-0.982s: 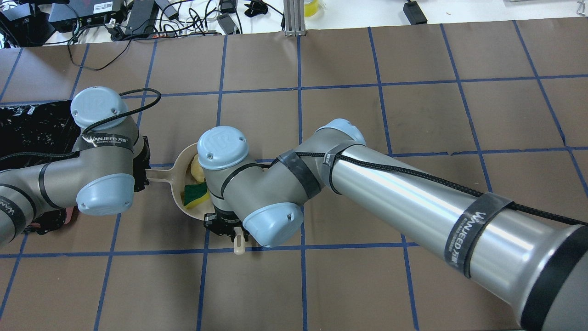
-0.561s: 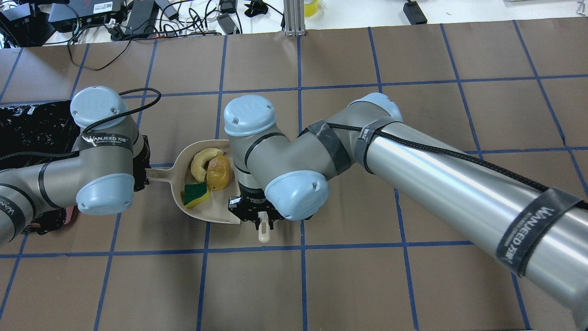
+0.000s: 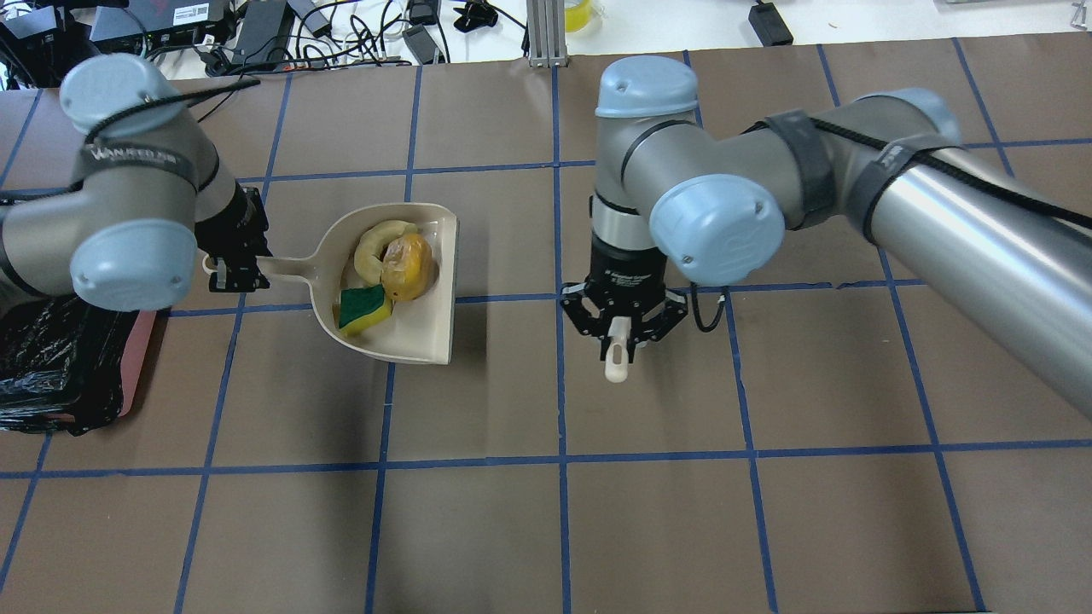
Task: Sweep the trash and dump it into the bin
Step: 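Carry loaded dustpan toward black bin with left gripper while right withdraws brush, then tip the dustpan over the black bin with the left gripper to dump the items, then release the white brush on the table with the right gripper and raise it, then bring the empty dustpan back and lower it onto the table with the left gripper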
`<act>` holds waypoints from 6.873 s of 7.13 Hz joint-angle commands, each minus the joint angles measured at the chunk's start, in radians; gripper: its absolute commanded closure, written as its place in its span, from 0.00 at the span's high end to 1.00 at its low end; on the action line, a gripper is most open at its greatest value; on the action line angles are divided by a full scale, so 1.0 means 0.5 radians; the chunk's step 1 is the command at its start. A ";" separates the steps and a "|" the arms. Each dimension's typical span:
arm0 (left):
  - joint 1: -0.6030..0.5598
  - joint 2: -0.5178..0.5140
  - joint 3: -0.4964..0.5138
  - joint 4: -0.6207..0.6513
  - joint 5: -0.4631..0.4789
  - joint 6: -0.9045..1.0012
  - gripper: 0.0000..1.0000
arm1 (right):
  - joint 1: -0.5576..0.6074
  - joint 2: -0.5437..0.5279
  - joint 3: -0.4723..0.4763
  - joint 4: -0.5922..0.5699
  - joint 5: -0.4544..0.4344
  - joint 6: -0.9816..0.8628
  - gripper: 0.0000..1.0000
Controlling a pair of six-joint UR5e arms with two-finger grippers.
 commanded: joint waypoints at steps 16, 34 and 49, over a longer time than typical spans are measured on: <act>1.332 -0.608 1.060 0.022 -0.184 1.361 0.00 | -1.191 0.325 0.008 -0.362 -0.572 -1.426 0.00; 1.437 -0.547 0.953 1.036 -0.975 2.600 0.00 | -1.029 -0.242 -0.556 0.244 -0.483 -1.198 1.00; 0.041 -0.755 0.781 0.341 0.019 0.389 0.00 | -0.492 -0.322 -0.569 -0.055 -0.207 -0.687 1.00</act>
